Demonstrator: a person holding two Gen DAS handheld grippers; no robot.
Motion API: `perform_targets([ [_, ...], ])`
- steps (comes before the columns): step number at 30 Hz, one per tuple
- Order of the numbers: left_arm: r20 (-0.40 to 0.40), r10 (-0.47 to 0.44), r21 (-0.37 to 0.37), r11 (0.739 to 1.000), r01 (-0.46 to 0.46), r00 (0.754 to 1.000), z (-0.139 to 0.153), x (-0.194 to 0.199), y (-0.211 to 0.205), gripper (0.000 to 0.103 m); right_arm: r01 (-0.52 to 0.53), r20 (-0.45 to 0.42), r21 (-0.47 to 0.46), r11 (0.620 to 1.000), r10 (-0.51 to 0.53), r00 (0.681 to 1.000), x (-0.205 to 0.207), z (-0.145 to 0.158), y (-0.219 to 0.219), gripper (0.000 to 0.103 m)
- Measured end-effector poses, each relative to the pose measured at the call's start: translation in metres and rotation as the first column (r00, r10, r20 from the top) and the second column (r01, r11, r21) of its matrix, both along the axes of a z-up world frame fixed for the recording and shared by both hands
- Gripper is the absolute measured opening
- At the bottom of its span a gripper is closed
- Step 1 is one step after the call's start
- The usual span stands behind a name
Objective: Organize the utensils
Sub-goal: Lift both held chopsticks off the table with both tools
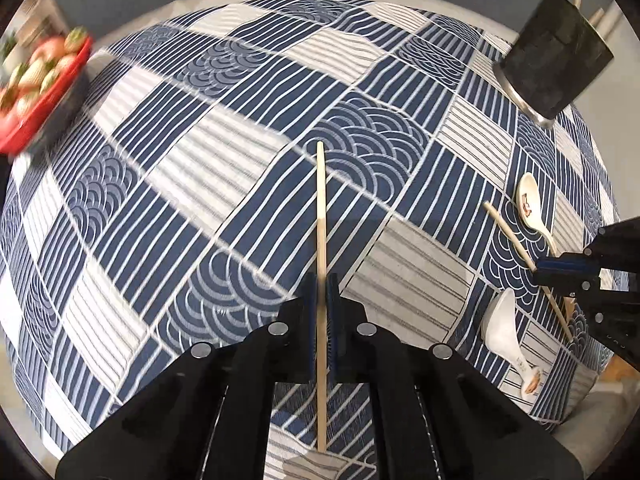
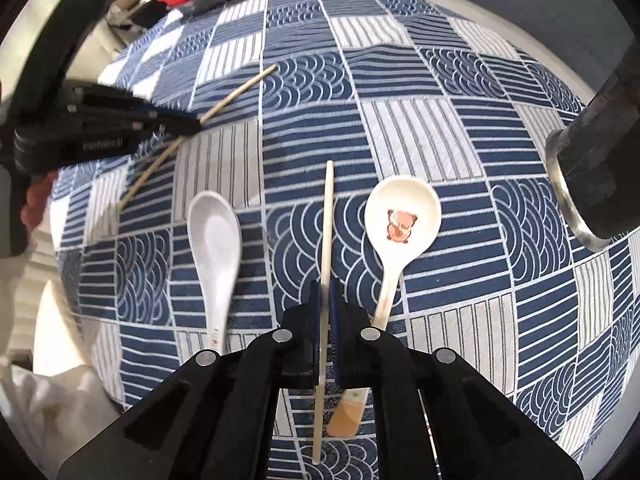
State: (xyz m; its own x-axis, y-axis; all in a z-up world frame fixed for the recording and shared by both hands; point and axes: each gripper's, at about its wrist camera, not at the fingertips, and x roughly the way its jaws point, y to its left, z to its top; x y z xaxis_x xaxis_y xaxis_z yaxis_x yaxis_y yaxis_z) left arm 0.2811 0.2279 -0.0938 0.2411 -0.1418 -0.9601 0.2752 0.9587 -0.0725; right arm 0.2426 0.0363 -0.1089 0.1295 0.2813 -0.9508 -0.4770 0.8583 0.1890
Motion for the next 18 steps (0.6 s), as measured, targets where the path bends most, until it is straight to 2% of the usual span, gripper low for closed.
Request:
perform_targets([
  [3, 0.012, 0.050, 0.012, 0.999, -0.050, 0.999, 0.009, -0.004, 0.008, 0.005, -0.004, 0.016, 0.031, 1.000, 0.004, 1.000, 0.001, 0.009, -0.002, 0.004],
  [8, 0.046, 0.055, 0.060, 0.997, -0.058, 0.997, 0.033, -0.003, 0.010, 0.005, -0.046, 0.072, 0.040, 0.998, 0.043, 0.997, -0.002, 0.028, -0.001, 0.004],
  [18, 0.095, 0.120, 0.107, 0.986, -0.130, 0.988, 0.054, 0.003, 0.019, 0.005, -0.052, 0.126, 0.074, 0.996, 0.042, 0.991, 0.008, 0.051, -0.006, 0.004],
])
